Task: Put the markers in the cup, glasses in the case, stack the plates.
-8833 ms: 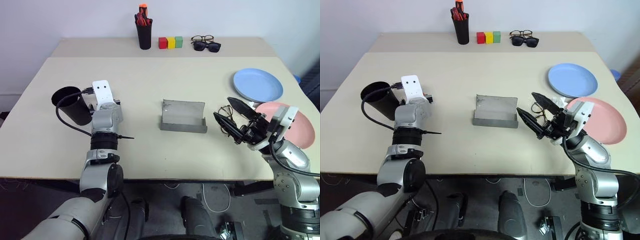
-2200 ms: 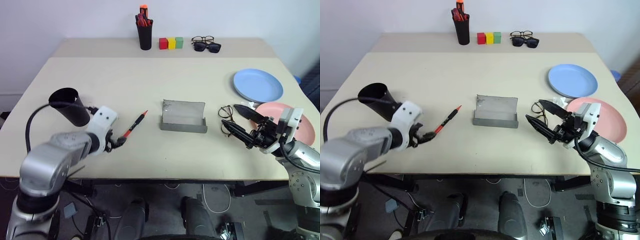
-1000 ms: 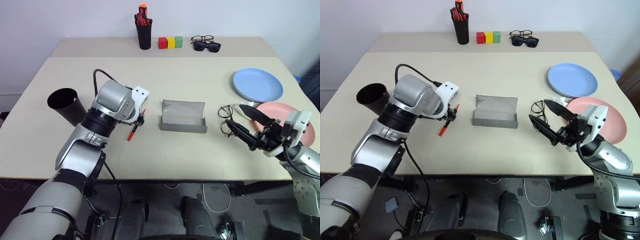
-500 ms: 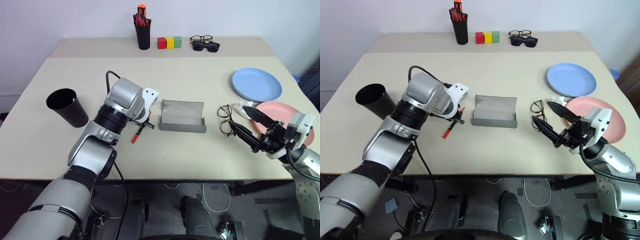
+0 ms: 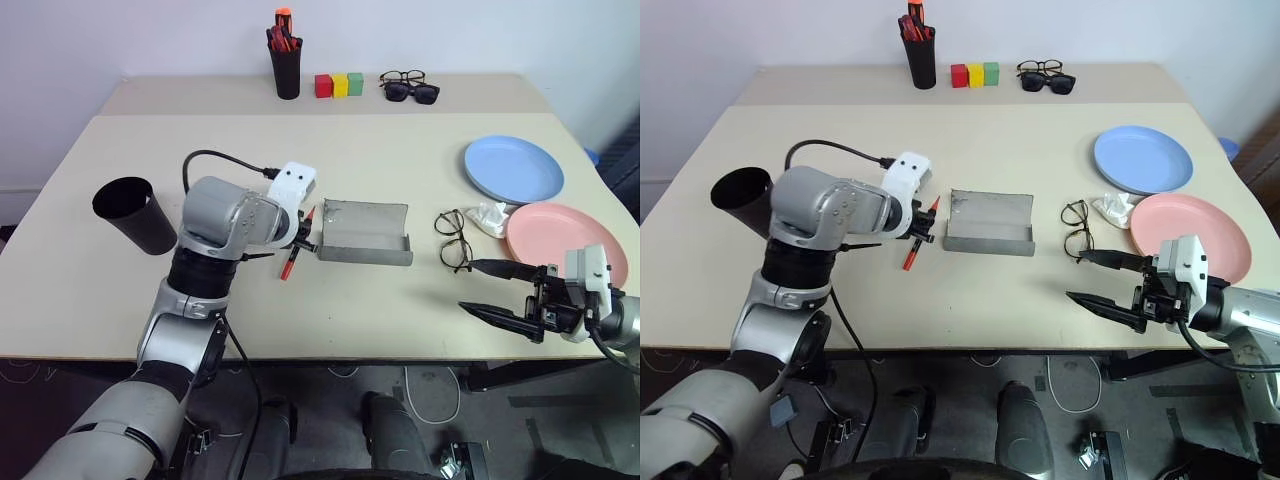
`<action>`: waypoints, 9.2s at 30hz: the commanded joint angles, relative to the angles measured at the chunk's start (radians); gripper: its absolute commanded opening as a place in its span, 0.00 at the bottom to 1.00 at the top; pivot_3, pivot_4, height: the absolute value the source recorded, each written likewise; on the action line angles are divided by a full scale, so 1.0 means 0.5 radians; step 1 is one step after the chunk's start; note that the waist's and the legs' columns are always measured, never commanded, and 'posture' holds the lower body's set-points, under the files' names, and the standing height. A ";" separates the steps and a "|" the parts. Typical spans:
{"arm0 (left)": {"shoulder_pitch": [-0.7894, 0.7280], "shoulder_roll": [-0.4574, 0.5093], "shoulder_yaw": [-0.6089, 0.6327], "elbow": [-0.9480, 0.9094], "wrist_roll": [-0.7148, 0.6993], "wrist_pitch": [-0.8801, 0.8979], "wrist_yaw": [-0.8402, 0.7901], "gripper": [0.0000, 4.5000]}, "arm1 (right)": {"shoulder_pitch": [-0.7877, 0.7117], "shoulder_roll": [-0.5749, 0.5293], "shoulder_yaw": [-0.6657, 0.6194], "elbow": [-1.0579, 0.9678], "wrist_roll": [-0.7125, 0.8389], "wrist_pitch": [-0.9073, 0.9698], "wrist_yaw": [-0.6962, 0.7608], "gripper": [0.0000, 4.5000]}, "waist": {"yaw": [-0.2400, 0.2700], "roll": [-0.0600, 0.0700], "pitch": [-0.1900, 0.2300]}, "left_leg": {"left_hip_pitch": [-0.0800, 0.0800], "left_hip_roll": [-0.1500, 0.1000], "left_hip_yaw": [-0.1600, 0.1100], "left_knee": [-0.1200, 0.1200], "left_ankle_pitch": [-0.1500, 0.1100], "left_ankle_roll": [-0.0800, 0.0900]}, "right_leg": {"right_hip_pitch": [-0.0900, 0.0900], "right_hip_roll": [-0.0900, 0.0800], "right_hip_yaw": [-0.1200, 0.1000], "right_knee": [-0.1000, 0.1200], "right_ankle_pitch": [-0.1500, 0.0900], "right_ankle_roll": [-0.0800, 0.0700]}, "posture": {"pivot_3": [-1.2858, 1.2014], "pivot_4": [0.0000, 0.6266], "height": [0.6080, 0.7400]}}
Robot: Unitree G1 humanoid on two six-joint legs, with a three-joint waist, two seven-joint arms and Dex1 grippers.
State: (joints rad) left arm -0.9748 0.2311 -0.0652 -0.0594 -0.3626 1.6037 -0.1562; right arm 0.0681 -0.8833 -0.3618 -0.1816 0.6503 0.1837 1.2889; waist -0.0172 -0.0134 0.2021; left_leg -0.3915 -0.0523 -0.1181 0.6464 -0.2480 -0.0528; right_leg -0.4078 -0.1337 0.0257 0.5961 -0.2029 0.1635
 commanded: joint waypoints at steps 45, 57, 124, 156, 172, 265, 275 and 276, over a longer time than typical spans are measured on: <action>1.077 0.005 0.613 -0.524 1.244 -2.427 1.006 0.01 | -1.027 0.432 0.489 0.326 0.004 0.165 0.083 0.74 | 0.010 0.000 -0.001 | 0.000 0.000 0.000 0.002 0.000 0.000 | 0.000 0.000 0.000 0.001 0.007 -0.010 | 0.52 0.24 1.00; 1.172 -0.106 0.608 -0.554 1.151 -2.456 0.895 0.73 | -1.005 0.414 0.436 0.290 0.008 0.193 0.009 0.74 | 0.012 0.000 -0.001 | 0.000 0.000 0.000 0.002 0.000 0.000 | 0.000 0.000 0.000 0.001 0.007 -0.010 | 0.52 0.24 1.00; 1.070 1.210 0.690 0.341 0.348 -1.145 -0.470 0.73 | -0.577 0.541 0.308 0.141 -0.028 0.016 -0.277 0.74 | -0.002 -0.002 -0.002 | 0.001 0.002 0.000 -0.003 0.000 0.000 | -0.004 0.002 0.000 0.003 0.006 -0.011 | 0.52 0.24 1.00; 1.030 1.008 0.924 0.212 0.243 -0.871 -0.269 0.73 | -0.526 0.531 0.276 0.137 -0.020 0.012 -0.273 0.74 | 0.001 -0.001 -0.003 | 0.002 0.002 0.000 -0.002 0.000 0.000 | -0.002 0.001 0.000 0.003 0.006 -0.011 | 0.52 0.24 1.00; 1.180 0.876 1.220 0.125 0.084 -0.910 -0.250 0.73 | -0.564 0.524 0.283 0.163 -0.029 0.026 -0.259 0.74 | 0.000 -0.001 -0.002 | 0.002 0.002 0.000 -0.003 0.000 -0.001 | -0.003 0.001 0.000 0.003 0.006 -0.011 | 0.52 0.24 1.00; 1.597 1.380 0.189 -0.574 0.152 -1.711 -1.325 0.72 | -0.422 0.461 0.420 -0.172 0.066 0.082 -0.092 0.74 | 0.006 -0.003 -0.004 | -0.001 0.015 0.004 -0.010 -0.001 0.000 | -0.009 0.008 -0.002 -0.001 -0.001 -0.030 | 0.52 0.24 1.00; 0.895 1.483 -0.192 -0.503 0.183 -1.209 -1.408 0.72 | -0.429 0.476 0.412 -0.155 0.066 0.084 -0.136 0.74 | 0.008 -0.004 -0.003 | -0.001 0.016 0.004 -0.009 -0.001 0.000 | -0.008 0.010 -0.002 -0.002 -0.002 -0.028 | 0.52 0.24 1.00; 0.813 1.474 -0.271 -0.470 0.207 -1.123 -1.400 0.72 | -0.423 0.476 0.409 -0.164 0.068 0.085 -0.145 0.74 | 0.007 -0.004 -0.003 | -0.001 0.016 0.004 -0.009 -0.001 0.000 | -0.008 0.011 -0.002 -0.001 -0.002 -0.028 | 0.52 0.24 1.00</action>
State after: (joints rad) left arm -0.5347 0.9699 -0.1526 -0.3096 -0.2837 0.9776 -0.8649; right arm -0.1432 -0.6435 -0.1337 -0.2326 0.6711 0.2361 1.2221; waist -0.0137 -0.0154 0.2004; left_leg -0.3920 -0.0441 -0.1161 0.6420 -0.2486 -0.0527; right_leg -0.4120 -0.1281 0.0248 0.5958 -0.2030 0.1513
